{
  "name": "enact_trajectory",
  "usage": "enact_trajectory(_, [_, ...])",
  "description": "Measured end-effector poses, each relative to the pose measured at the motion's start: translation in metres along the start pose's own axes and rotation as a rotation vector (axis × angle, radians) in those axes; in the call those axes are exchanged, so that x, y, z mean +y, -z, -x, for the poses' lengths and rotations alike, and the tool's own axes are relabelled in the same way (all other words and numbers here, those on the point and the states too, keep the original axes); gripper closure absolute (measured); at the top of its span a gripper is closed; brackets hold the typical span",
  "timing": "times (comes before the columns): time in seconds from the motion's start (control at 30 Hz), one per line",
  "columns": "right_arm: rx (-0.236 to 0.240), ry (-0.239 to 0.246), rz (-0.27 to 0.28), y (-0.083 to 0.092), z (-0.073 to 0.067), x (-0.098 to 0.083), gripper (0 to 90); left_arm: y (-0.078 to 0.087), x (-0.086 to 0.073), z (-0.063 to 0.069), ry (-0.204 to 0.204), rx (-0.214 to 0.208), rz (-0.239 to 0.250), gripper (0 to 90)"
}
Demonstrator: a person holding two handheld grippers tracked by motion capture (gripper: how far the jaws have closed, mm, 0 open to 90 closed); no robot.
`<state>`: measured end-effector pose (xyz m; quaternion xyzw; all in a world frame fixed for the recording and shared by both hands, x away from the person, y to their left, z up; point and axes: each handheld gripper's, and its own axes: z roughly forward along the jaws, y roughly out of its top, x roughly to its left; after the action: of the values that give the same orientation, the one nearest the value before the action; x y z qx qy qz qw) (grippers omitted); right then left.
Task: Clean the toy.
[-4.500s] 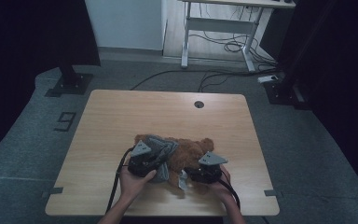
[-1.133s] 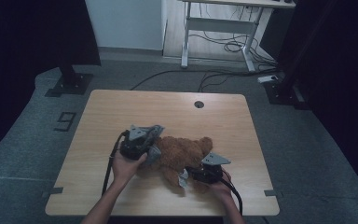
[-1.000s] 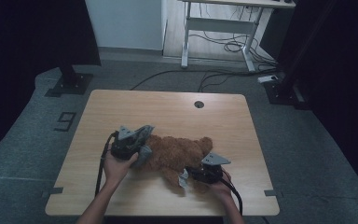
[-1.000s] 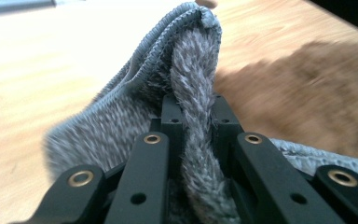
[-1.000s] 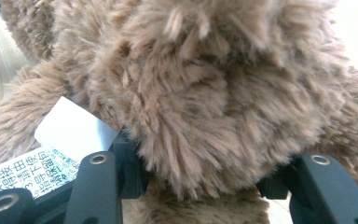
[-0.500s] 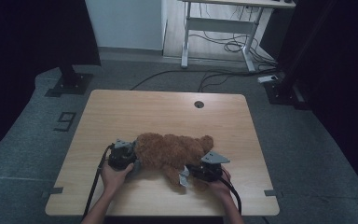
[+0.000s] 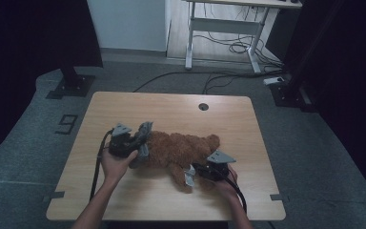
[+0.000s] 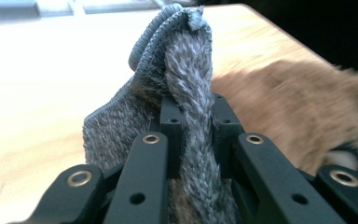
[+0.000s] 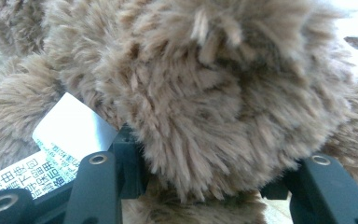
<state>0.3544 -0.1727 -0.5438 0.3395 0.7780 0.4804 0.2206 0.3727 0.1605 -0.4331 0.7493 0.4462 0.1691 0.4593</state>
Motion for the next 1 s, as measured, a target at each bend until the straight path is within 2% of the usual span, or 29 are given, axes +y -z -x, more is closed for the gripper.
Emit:
enact_trajectory(0.1, [-0.004,0.0,0.005,-0.002,0.003,0.0,45.0,-0.022,0.018,0.017,-0.046,-0.013,-0.031,78.5])
enact_trajectory(0.17, [-0.014,-0.003,0.009,-0.002,0.004,0.0,44.5,-0.043,0.023,0.025,-0.053,-0.014,-0.066,78.3])
enact_trajectory(0.27, [-0.029,-0.012,0.013,-0.002,0.006,-0.001,43.6,-0.064,0.019,0.026,-0.054,-0.015,-0.094,77.8])
enact_trajectory(0.33, [-0.033,-0.017,0.014,-0.001,0.009,-0.002,43.1,-0.068,0.013,0.024,-0.033,-0.022,-0.08,78.2])
enact_trajectory(0.53, [-0.038,-0.023,0.003,0.0,0.007,-0.001,33.7,-0.059,-0.011,0.019,-0.015,-0.033,-0.058,79.2])
enact_trajectory(0.67, [0.017,-0.05,-0.007,0.012,0.006,-0.003,27.0,-0.049,-0.03,0.019,0.007,-0.058,-0.02,79.6])
enact_trajectory(0.77, [0.035,-0.097,0.024,0.031,0.013,-0.007,23.0,-0.041,-0.041,0.022,0.0,-0.067,0.002,79.8])
enact_trajectory(0.83, [0.037,-0.141,0.073,0.047,0.019,-0.007,23.0,-0.038,-0.046,0.024,0.004,-0.076,0.013,79.9])
enact_trajectory(0.9, [0.019,-0.174,0.109,0.059,0.024,-0.004,22.9,-0.036,-0.05,0.026,0.004,-0.079,0.021,79.9])
enact_trajectory(1.0, [-0.005,-0.177,0.126,0.067,0.027,0.005,21.7,-0.033,-0.053,0.027,0.007,-0.083,0.025,79.9])
